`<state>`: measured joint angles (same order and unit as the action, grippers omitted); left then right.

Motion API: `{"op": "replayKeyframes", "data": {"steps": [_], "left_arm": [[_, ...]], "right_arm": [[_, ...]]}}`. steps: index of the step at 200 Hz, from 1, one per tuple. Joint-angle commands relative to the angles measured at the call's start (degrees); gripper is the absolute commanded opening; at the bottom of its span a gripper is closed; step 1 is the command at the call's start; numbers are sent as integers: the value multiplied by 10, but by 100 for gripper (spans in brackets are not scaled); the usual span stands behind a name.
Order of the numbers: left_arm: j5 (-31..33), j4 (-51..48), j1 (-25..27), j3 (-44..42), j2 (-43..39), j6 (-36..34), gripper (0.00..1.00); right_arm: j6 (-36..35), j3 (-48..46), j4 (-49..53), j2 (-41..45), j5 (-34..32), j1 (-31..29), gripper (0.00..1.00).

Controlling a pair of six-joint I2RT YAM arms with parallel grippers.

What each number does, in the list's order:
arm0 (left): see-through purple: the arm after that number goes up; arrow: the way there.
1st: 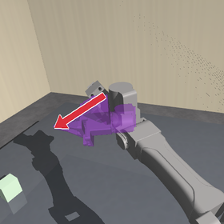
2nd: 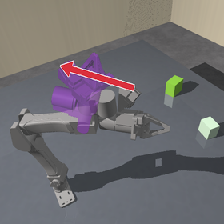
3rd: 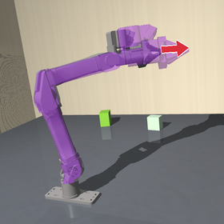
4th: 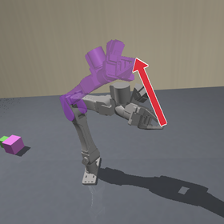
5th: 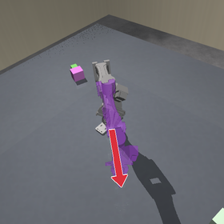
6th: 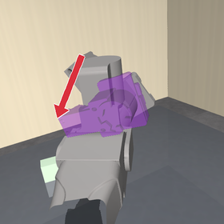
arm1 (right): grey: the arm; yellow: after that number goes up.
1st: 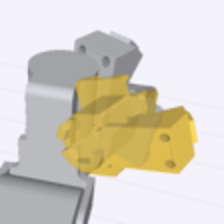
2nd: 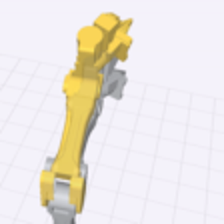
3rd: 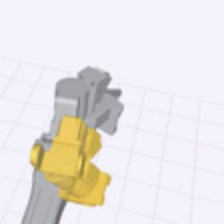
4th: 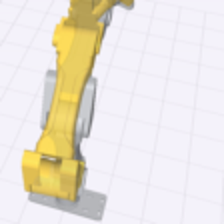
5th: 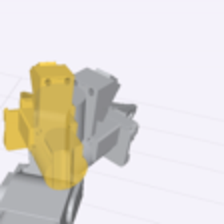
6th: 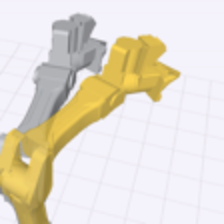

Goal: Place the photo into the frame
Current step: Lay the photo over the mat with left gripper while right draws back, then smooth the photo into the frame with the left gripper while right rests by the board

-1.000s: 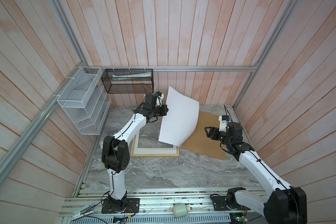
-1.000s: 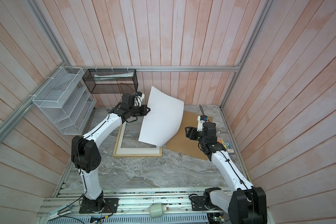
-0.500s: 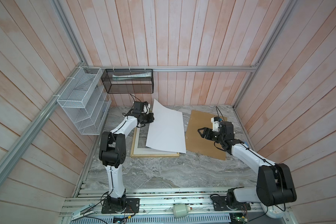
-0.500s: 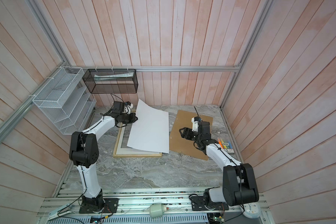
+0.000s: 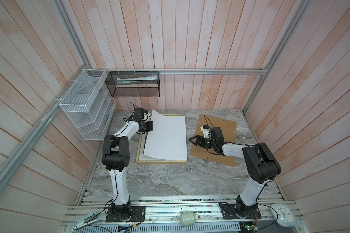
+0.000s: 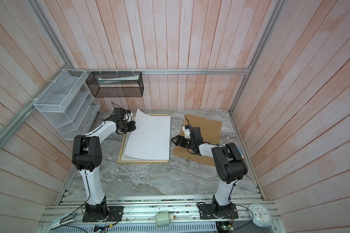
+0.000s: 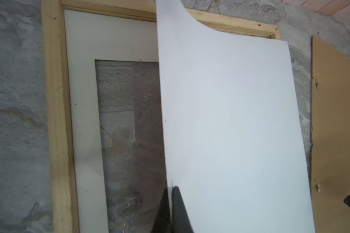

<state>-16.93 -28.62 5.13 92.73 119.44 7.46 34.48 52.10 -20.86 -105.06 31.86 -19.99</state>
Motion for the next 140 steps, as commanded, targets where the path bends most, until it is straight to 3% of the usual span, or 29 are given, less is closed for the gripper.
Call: {"op": "replayKeyframes", "data": {"steps": [1, 53, 126, 140], "left_arm": [[13, 7, -12, -20, -10, -13, 0], [-14, 72, -33, -65, -20, -41, 0], [-82, 112, -36, -89, -23, -34, 0], [-104, 124, -36, -95, -21, -7, 0]], "right_arm": [[20, 26, -34, -28, 15, -15, 75], [25, 35, -37, -46, 12, -27, 73], [9, 29, -10, -26, -3, -27, 73], [9, 29, -10, -26, -3, -27, 73]]}}
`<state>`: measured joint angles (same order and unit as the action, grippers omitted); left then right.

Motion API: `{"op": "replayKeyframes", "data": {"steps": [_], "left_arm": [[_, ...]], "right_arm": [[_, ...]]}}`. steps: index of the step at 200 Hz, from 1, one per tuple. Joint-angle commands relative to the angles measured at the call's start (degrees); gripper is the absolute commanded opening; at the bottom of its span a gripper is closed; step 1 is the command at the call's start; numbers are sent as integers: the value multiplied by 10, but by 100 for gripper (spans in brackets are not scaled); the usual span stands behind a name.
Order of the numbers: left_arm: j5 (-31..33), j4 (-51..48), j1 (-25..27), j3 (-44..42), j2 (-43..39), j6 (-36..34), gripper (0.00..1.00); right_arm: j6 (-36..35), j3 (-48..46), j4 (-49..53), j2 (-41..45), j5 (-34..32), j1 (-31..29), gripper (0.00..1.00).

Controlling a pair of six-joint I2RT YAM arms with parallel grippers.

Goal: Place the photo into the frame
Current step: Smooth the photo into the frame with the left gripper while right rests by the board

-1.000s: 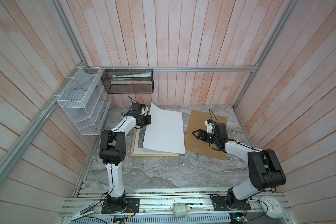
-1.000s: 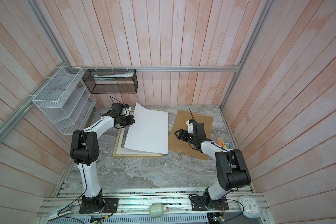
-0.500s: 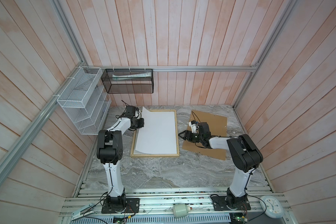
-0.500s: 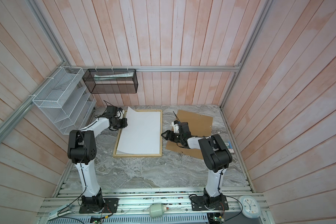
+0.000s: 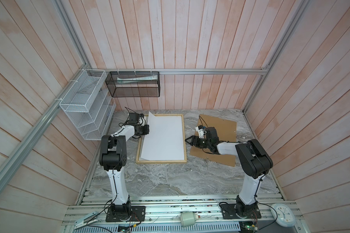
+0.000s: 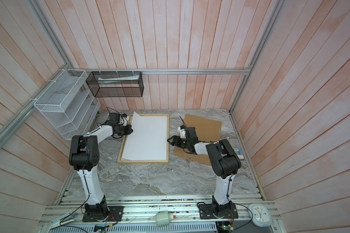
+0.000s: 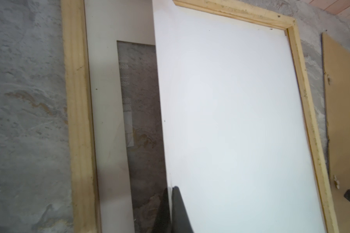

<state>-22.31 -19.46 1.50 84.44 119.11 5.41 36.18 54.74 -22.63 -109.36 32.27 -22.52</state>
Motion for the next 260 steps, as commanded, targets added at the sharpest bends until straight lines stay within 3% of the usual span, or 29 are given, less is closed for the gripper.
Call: {"op": "replayKeyframes", "data": {"steps": [1, 68, 97, 124, 192, 260], "left_arm": [[-52, 33, 0, -12, -18, 14, 0], [-40, 39, 0, -21, -23, 34, 0], [-39, 42, 0, -29, -32, 37, 26], [-39, 39, 0, -28, -35, 36, 34], [-40, 28, 0, -32, -55, 35, 41], [-46, 28, 2, -43, -74, 36, 41]], "right_arm": [[-9, 2, 7, 17, -7, -2, 73], [-9, -11, 7, 28, -9, -2, 72], [-9, -16, 12, 33, -12, -2, 72], [-7, -25, 10, 38, -16, -2, 72], [-1, -30, 0, 31, -10, -2, 72], [1, -31, 5, 36, -3, -2, 72]]}}
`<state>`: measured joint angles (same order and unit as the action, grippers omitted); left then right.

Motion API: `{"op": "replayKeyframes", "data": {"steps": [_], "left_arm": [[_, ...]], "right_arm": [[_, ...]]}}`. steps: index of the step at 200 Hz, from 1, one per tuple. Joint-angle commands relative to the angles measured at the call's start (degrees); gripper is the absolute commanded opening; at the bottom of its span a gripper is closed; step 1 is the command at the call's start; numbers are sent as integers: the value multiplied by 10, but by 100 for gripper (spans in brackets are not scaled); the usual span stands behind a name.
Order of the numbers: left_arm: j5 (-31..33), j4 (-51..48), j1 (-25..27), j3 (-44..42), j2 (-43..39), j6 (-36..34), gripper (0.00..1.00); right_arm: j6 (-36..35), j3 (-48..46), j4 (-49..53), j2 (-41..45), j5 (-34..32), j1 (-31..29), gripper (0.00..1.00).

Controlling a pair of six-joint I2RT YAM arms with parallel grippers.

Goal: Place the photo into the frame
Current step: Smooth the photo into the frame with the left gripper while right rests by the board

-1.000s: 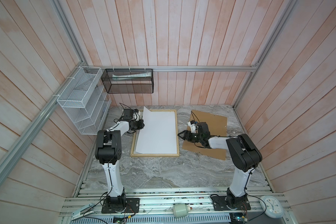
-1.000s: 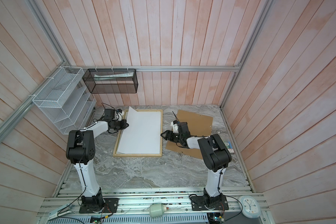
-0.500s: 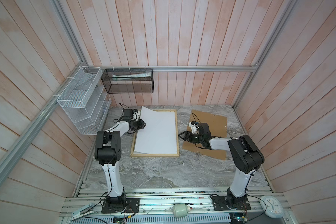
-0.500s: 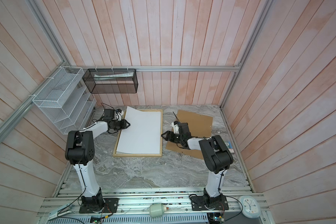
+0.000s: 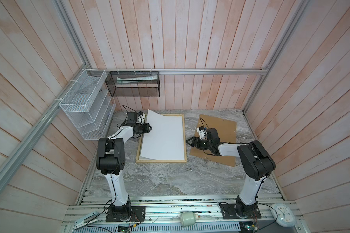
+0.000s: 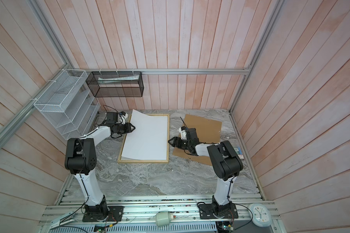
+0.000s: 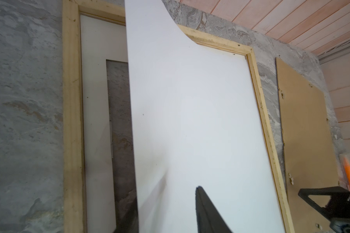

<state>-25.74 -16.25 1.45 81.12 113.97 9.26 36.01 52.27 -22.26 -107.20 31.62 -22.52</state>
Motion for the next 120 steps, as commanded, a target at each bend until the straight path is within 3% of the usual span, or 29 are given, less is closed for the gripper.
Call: {"op": "replayKeyframes", "data": {"steps": [1, 120], "left_arm": [[-12, -4, 2, -10, -23, -2, 41], [-3, -5, 2, -21, -43, 1, 42]], "right_arm": [[3, -7, 1, 15, 4, -2, 72], [5, -16, -5, 16, 3, -2, 72]]}}
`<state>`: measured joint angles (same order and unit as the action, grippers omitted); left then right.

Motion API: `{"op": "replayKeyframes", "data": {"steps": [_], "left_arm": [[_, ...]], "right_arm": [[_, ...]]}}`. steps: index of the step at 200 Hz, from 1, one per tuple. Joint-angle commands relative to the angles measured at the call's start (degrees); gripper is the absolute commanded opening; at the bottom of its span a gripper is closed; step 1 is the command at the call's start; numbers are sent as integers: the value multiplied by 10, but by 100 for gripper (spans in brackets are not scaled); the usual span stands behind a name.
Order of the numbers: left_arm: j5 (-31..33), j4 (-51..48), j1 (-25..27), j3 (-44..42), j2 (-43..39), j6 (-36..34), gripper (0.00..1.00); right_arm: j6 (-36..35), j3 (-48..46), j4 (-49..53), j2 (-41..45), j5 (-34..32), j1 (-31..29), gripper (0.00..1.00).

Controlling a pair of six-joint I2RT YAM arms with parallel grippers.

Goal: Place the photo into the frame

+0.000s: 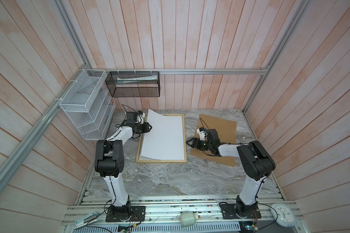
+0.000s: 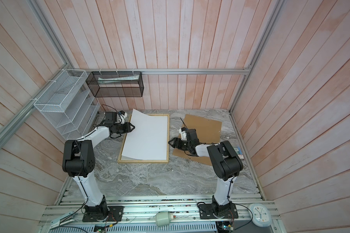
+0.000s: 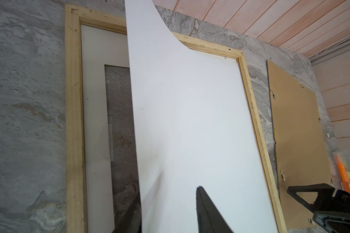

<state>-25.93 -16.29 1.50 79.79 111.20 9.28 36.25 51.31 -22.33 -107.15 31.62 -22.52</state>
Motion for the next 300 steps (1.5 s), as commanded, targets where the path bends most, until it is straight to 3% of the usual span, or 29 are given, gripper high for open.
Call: {"op": "replayKeyframes", "data": {"steps": [1, 81, 131, 166, 193, 232, 300], "left_arm": [[-1, -4, 1, -8, -15, 0, 42], [52, -1, 1, -23, -39, 6, 43], [141, -26, 1, -23, -55, 14, 43], [242, -63, 1, -9, -33, 31, 43], [273, -76, 1, -9, -20, 41, 43], [291, -87, 1, -3, 5, 40, 42], [266, -82, 1, 1, 39, 35, 36]], "right_arm": [[2, -6, -4, 16, 3, -2, 72], [2, -3, -3, 15, 3, -3, 72], [1, -1, -1, 13, 3, -5, 72], [1, 6, 2, 8, 4, -7, 72], [0, 11, 7, 6, 1, -11, 72], [1, 23, 14, -5, -5, -24, 70], [-5, 57, 39, -33, -9, -50, 62]]}}
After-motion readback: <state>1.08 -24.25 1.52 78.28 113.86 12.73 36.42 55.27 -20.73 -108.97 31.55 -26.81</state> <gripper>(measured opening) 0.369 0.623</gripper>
